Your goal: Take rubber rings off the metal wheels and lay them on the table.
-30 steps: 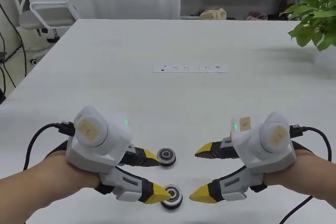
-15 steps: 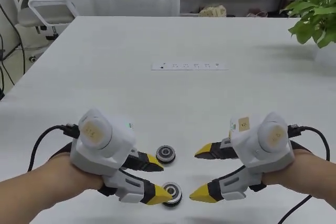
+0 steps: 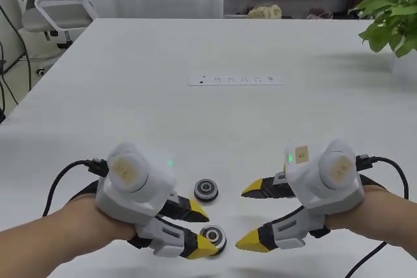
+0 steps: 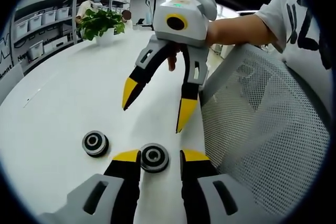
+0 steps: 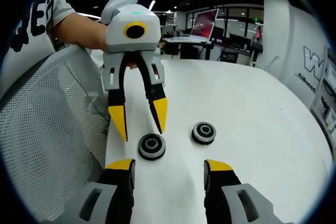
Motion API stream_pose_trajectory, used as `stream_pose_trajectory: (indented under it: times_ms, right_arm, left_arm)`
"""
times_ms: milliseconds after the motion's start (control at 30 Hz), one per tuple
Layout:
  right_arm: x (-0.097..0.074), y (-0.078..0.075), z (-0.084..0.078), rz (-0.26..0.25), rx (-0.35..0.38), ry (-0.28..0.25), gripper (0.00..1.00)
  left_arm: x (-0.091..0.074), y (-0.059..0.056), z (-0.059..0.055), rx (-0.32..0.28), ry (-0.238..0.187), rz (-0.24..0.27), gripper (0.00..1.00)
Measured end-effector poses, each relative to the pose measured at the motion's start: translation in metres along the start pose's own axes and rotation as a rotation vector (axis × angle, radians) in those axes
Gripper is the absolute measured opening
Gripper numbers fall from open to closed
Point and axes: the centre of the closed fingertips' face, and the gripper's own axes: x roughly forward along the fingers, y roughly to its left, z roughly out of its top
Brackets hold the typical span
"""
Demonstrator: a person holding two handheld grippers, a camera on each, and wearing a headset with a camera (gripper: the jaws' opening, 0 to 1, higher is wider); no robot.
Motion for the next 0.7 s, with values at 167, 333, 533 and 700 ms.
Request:
stream_pose_trajectory:
  times_ms: [167, 333, 533, 700]
  right_arm:
    - [0.0007, 0.0013, -0.0020, 0.005, 0.000, 0.005, 0.51]
    - [0.0009, 0.0014, -0.0031, 0.005, 0.001, 0.009, 0.51]
    - [0.0011, 0.0014, -0.0041, 0.005, 0.002, 0.012, 0.51]
    - [0.0013, 0.0016, -0.0047, 0.006, 0.004, 0.013, 0.51]
  left_arm:
    - [0.0035, -0.0015, -0.0009, 0.003, 0.006, -0.010, 0.24]
    - [0.0049, -0.0003, -0.0022, -0.002, 0.011, -0.005, 0.23]
    - [0.0070, -0.0004, -0.0045, -0.014, 0.013, -0.009, 0.19]
    - [0.0080, 0.0026, -0.0054, -0.025, 0.010, 0.006, 0.19]
